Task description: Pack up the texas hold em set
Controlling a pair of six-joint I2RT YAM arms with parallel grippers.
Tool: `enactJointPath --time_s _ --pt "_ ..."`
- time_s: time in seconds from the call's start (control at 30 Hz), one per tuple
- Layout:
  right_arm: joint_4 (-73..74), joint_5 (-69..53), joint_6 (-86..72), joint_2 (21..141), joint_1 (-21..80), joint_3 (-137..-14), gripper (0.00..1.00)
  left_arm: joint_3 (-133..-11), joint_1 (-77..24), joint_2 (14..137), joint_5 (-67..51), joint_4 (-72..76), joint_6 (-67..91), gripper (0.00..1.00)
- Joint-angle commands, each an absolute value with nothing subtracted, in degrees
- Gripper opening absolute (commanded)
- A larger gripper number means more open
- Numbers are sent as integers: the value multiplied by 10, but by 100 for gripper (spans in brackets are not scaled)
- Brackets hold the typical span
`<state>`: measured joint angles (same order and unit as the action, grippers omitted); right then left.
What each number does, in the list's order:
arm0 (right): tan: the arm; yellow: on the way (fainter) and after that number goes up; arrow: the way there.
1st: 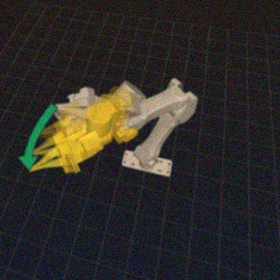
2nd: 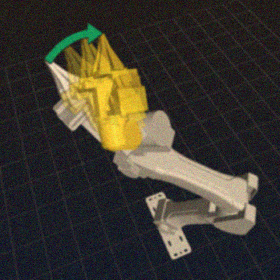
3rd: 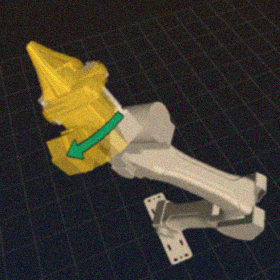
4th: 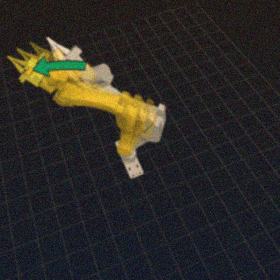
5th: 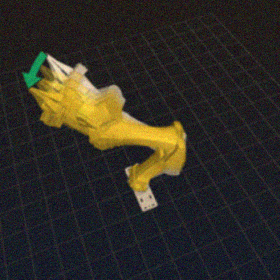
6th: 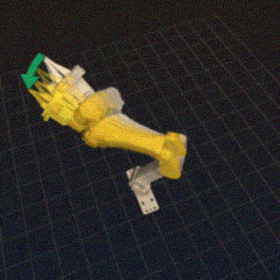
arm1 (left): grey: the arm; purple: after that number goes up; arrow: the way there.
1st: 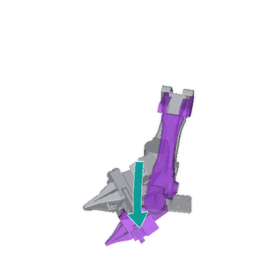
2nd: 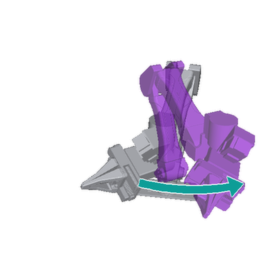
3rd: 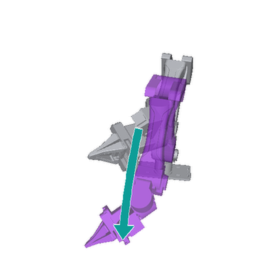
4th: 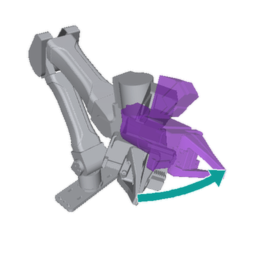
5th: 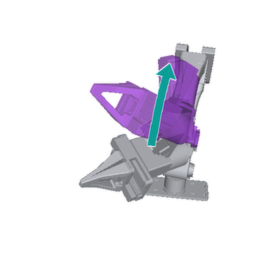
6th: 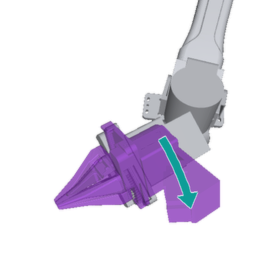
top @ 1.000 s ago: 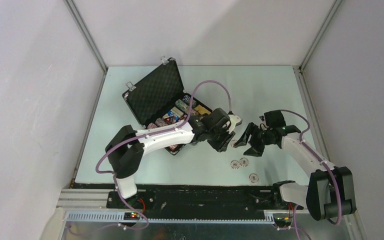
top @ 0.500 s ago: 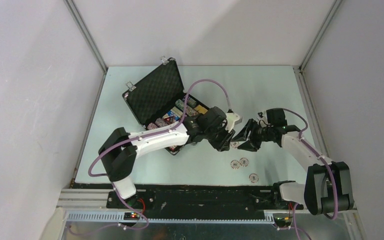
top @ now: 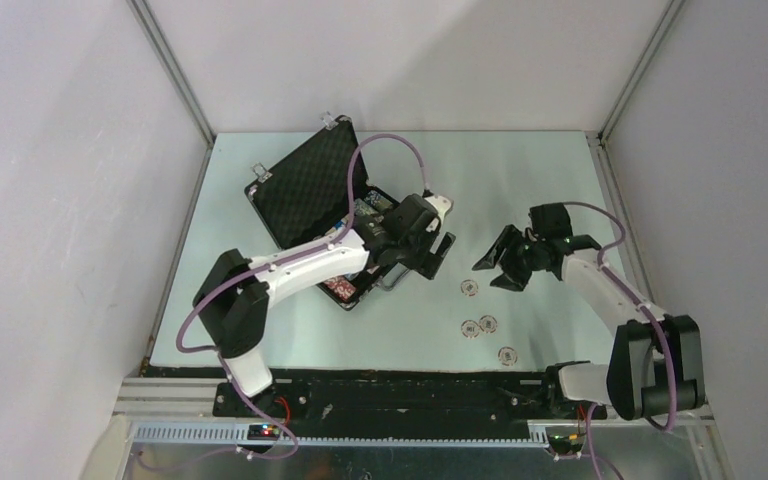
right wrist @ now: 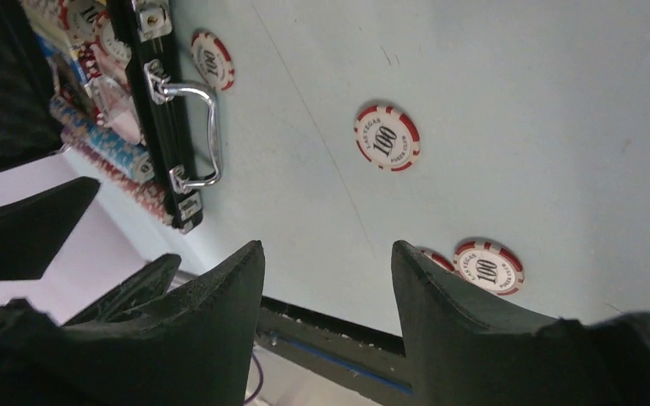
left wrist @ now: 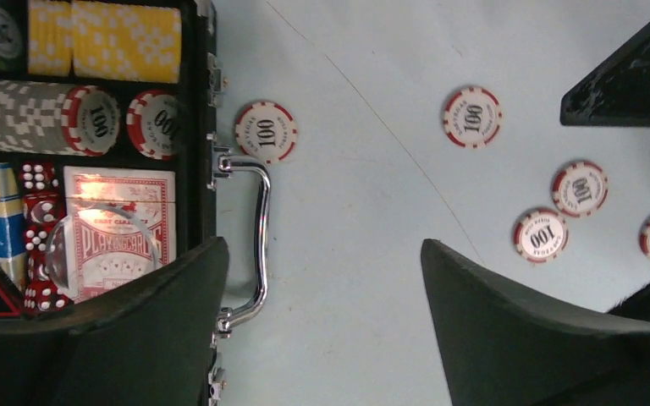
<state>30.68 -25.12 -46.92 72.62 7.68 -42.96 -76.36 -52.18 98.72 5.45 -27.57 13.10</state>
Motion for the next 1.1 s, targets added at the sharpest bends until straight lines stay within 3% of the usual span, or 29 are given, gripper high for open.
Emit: enactJointPath --time_s 0.0,0.33,1.07 --pt "360 -133 -467 742 110 -507 60 -821 -525 1028 102 -289 109 93" --pt "384 -56 -475 648 94 -516 59 -913 -523 1140 97 -352 87 88" --pt "405 -74 -471 652 79 -516 59 -978 -495 1236 9 -369 35 93"
